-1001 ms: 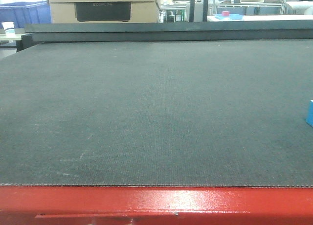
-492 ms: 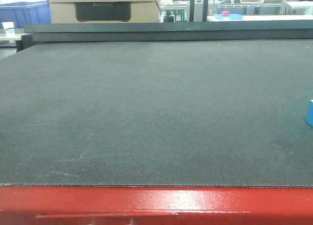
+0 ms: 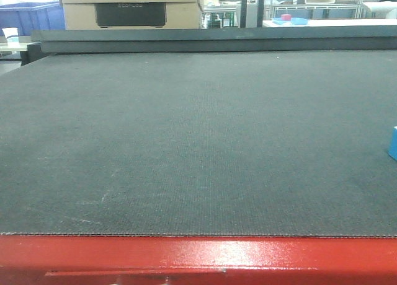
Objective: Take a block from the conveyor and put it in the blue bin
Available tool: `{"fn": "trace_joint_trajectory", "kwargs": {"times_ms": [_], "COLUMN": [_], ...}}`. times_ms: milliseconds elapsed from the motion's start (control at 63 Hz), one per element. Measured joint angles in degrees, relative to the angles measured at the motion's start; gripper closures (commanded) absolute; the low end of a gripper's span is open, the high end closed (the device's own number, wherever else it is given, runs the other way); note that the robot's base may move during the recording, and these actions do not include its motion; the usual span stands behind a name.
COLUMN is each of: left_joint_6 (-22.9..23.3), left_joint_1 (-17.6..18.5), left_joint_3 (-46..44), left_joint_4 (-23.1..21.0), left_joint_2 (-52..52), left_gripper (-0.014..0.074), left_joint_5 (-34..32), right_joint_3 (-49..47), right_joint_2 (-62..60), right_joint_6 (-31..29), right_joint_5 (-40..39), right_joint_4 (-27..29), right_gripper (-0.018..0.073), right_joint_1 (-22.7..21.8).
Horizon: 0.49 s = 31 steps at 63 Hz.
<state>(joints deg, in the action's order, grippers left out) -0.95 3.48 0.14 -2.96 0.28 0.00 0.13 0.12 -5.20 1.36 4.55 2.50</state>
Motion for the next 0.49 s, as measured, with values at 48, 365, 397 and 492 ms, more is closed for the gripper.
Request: {"fn": "trace_joint_trajectory", "kwargs": {"times_ms": [48,365,397,492], "left_joint_6": [0.0,0.0,0.0,0.0], "left_joint_1": [0.0,0.0,0.0,0.0], "left_joint_3": [0.0,-0.6,-1.4,-5.0], "left_joint_4": [0.0,0.0,0.0,0.0], "left_joint_2": [0.0,0.0,0.0,0.0], "left_gripper": [0.0707,0.0707,0.0707,0.0707], "left_joint_5": [0.0,-1.6,-1.4,-0.6], "right_joint_3": [0.0,0.0,0.0,-0.8], "right_joint_2": [0.0,0.0,0.0,0.0], "right_joint_6": [0.0,0.0,0.0,0.0], "right_joint_5": [-2.0,-20.3,-21.5,-22.9], "right_joint_4": [0.0,4.2,5.6,10.6], "right_gripper": [0.0721,0.0721,0.0721,0.0721], "right_joint_1": [0.0,0.0,0.0,0.0]}}
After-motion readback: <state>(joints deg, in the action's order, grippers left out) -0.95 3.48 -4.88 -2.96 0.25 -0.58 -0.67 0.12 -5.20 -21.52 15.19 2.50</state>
